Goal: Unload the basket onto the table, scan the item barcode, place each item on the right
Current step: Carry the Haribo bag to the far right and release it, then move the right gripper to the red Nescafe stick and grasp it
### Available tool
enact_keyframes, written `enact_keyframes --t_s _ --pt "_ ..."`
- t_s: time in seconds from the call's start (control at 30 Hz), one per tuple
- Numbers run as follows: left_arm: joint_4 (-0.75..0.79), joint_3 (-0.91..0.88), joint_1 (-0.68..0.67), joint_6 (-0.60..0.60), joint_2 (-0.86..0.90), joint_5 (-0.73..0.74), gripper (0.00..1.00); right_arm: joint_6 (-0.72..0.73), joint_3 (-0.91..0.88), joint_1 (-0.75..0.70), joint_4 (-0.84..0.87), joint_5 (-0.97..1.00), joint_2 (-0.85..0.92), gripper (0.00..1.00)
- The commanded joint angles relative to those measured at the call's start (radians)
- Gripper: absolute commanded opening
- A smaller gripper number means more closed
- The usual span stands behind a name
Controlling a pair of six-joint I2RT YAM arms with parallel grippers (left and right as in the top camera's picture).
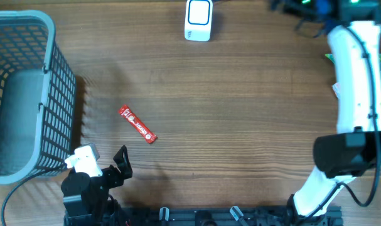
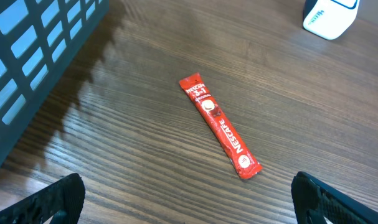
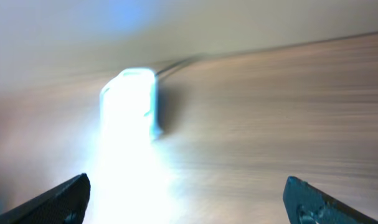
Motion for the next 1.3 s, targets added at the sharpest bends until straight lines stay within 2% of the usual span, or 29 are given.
enact_keyframes --t_s 0.0,0.13,0.23,0.3,0.63,0.77,1.0,1.27 --pt "0.002 -0.003 -0.005 0.015 -0.006 -0.010 1.00 -0.275 -0.128 0.155 -0.011 -0.252 0.055 1.00" --pt "0.002 -0.003 -0.005 0.015 -0.006 -0.010 1.00 -0.316 -0.314 0.321 0.103 -0.200 0.056 1.00" --pt "0.002 -0.003 -0.005 0.015 -0.006 -0.010 1.00 -0.170 -0.425 0.392 0.176 -0.111 0.056 1.00" --pt "0.002 -0.003 -0.005 0.015 -0.006 -0.010 1.00 -0.137 -0.472 0.416 0.206 -0.112 0.056 1.00" --pt "-0.050 -0.003 -0.005 0.016 -0.006 -0.013 1.00 -0.137 -0.482 0.485 0.230 -0.100 0.056 1.00" --pt "-0.144 -0.003 -0.005 0.016 -0.006 -0.014 1.00 -0.134 -0.508 0.485 0.280 -0.078 0.057 1.00" --pt "-0.146 -0.003 -0.005 0.015 -0.006 -0.025 1.00 -0.110 -0.582 0.485 0.288 -0.077 0.057 1.00" --pt "-0.146 -0.003 -0.005 0.015 -0.006 -0.025 1.00 -0.042 -0.585 0.485 0.286 -0.082 0.057 1.00"
